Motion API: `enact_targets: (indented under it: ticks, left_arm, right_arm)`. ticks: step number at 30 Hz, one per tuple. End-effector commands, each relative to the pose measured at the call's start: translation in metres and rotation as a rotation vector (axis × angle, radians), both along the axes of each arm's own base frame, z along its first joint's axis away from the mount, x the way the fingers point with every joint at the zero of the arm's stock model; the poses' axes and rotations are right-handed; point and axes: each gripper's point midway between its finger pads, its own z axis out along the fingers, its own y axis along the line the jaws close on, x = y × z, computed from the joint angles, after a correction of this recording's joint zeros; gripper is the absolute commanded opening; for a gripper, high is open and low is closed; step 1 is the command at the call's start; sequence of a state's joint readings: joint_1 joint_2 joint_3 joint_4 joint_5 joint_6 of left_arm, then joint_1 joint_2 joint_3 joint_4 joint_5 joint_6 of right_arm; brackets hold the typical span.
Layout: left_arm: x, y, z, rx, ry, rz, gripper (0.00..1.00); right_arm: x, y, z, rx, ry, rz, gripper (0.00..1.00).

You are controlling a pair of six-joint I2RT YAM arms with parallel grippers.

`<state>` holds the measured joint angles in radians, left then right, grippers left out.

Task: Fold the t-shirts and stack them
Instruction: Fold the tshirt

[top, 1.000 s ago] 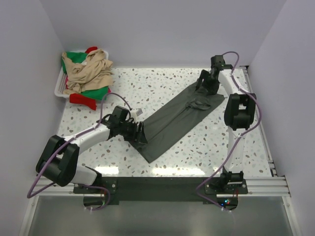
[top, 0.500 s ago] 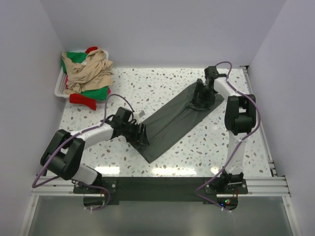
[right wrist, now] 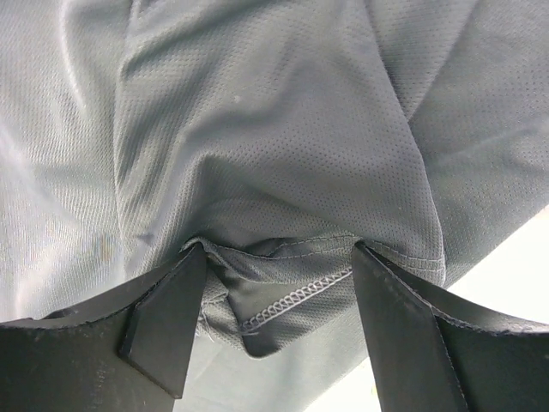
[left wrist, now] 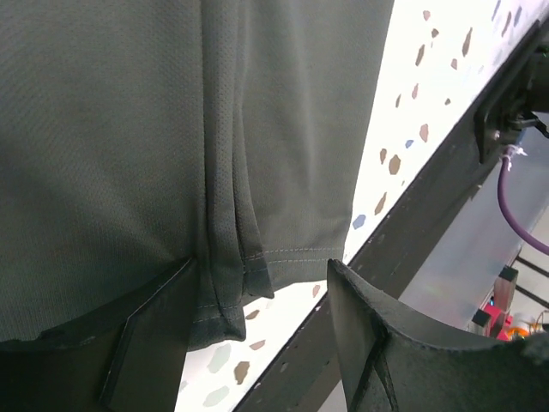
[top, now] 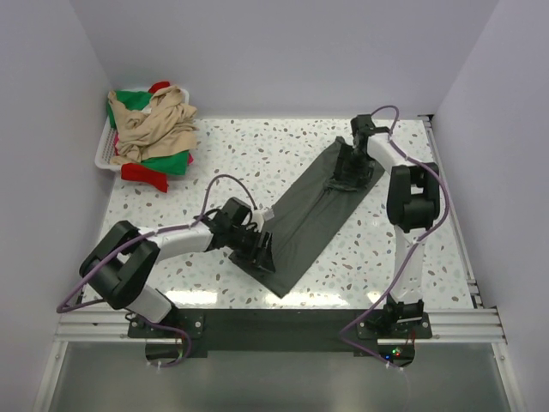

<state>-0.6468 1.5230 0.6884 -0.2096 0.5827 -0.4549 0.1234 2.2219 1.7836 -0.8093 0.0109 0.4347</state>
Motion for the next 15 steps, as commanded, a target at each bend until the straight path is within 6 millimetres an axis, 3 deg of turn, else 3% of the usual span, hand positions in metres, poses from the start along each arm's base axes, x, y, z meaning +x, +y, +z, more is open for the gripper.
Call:
enact_targets:
  ticks: [1,9,15]
  left_arm:
    - [-0.014,-0.017,0.003,-0.056,0.041,-0.037,0.66]
    - [-0.023,-0.055,0.011,-0.12,0.07,-0.047,0.66]
    - [-0.024,-0.104,0.034,-0.248,0.06,-0.084,0.66]
  right_arm:
    - [0.009,-0.011,-0.021,-0.075,0.014,-0.025,0.72]
    - [0.035,-0.012,-0.021,-0.116,-0.032,-0.025,0.72]
    - [0.055,-0.004,-0.011,-0.095,-0.079,0.003,0.72]
